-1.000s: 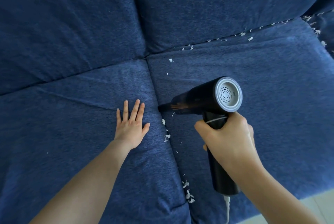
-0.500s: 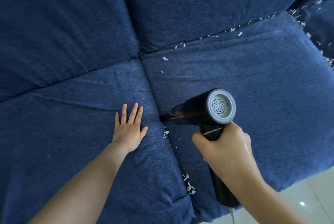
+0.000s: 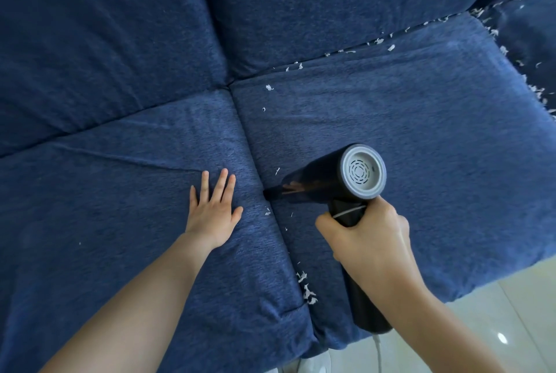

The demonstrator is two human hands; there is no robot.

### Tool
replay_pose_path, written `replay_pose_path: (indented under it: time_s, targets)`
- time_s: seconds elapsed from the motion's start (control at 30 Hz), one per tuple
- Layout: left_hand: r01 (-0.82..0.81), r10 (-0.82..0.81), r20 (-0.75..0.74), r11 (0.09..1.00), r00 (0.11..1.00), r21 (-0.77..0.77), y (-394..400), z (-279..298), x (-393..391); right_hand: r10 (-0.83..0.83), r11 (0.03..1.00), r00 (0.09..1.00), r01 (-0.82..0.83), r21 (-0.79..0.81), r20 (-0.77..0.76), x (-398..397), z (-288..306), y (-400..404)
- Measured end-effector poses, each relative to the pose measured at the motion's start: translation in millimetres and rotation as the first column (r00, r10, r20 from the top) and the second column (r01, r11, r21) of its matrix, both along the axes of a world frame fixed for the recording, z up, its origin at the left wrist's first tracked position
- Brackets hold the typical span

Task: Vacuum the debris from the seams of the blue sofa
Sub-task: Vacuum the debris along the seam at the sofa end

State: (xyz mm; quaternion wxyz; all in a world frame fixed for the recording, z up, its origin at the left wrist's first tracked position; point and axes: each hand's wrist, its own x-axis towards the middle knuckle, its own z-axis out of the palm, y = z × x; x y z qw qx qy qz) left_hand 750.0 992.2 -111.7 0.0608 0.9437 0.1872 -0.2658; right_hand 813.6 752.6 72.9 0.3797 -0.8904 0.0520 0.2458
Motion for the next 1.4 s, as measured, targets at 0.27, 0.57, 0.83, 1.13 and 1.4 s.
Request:
replay_pose_path:
  time_s: [0.27,0.57,0.83,1.13,1.4]
  targets:
    - [-0.022,0.022,0.004,1.000,1.000,-0.008,-6.3,-0.6,-3.8,0.051,0.997,0.998,-0.049,-0.059,0.044,-6.9,2.2,-8.4]
    - [-0.018,0.018,0.002,1.000,1.000,-0.008,-14.5,-2.7,-12.1,0.076,0.993,0.995,-0.070,-0.090,0.060,-18.7,8.8,-15.4]
    - [-0.008,0.008,0.013,1.000,1.000,0.005,-15.9,-2.1,-12.3,-0.004,1.000,0.994,0.006,-0.019,0.114,-2.6,13.7,-16.8]
    - [0.007,-0.007,0.008,1.000,1.000,0.018,-14.9,-3.5,-13.0,-0.039,0.999,0.991,0.038,0.015,0.124,9.6,11.5,-2.3]
    - [-0.017,0.017,0.007,1.000,1.000,0.001,-21.5,-6.0,-18.1,-0.001,1.000,0.999,0.003,-0.025,0.050,-20.7,1.4,-26.4]
